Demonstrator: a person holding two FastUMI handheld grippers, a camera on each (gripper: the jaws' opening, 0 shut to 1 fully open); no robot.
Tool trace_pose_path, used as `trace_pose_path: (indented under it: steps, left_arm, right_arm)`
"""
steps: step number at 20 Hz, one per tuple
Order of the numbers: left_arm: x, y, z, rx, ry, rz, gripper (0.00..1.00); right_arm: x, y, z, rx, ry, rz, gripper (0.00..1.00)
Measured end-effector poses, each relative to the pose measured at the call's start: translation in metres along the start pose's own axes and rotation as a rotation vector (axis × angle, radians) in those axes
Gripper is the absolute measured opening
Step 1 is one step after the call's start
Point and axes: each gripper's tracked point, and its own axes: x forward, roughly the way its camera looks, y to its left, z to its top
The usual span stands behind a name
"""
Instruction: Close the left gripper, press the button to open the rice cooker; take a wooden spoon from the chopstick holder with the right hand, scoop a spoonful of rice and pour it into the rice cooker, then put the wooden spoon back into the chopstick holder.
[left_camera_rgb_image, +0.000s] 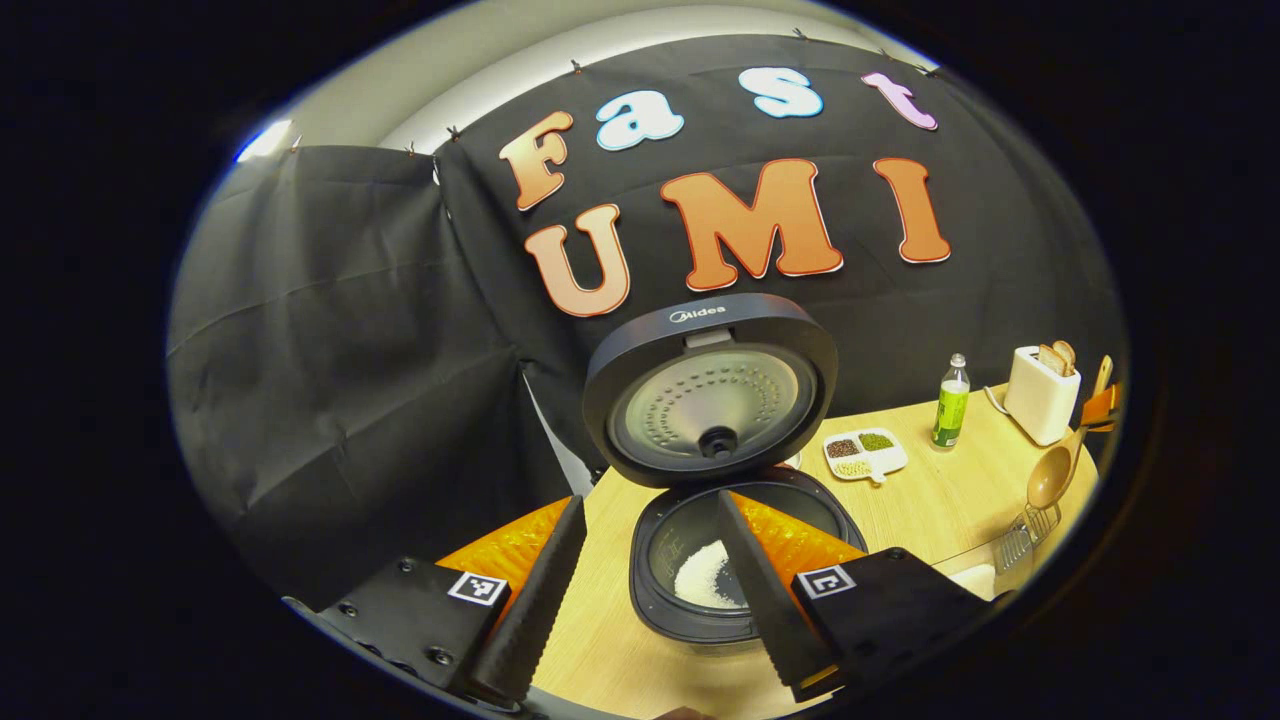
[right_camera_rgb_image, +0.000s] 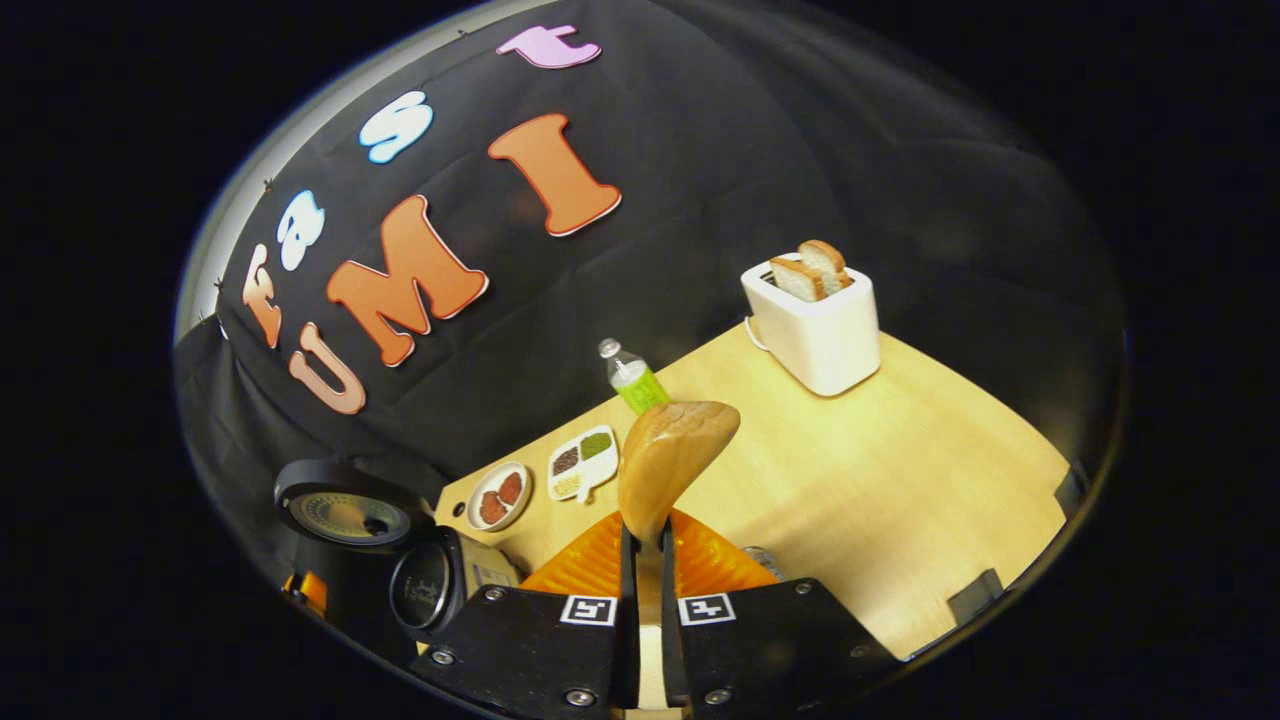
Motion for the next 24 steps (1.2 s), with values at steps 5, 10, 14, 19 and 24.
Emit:
trace_pose_path:
  steps: [5,10,14,19,24]
  left_arm:
    - [0.001,-0.004,0.008,0.002,-0.012,0.002,0.82]
    - [0.005,0.002,0.017,-0.013,-0.007,0.017,0.82]
    - [0.017,0.011,0.038,-0.059,-0.010,0.024,0.82]
    - [0.038,0.013,0.071,-0.146,-0.010,-0.003,0.90]
    - [0.065,0.006,0.116,-0.235,-0.002,-0.060,0.90]
  right_arm:
    - [0.005,-0.026,-0.023,-0.085,0.059,-0.052,0.08]
    - [0.015,-0.038,-0.051,-0.161,0.143,-0.077,0.09]
    - [0.018,-0.047,-0.068,-0.170,0.214,-0.084,0.11]
    - [0.013,-0.063,-0.088,-0.132,0.299,-0.091,0.18]
    - [0.004,-0.083,-0.096,-0.100,0.324,-0.127,0.55]
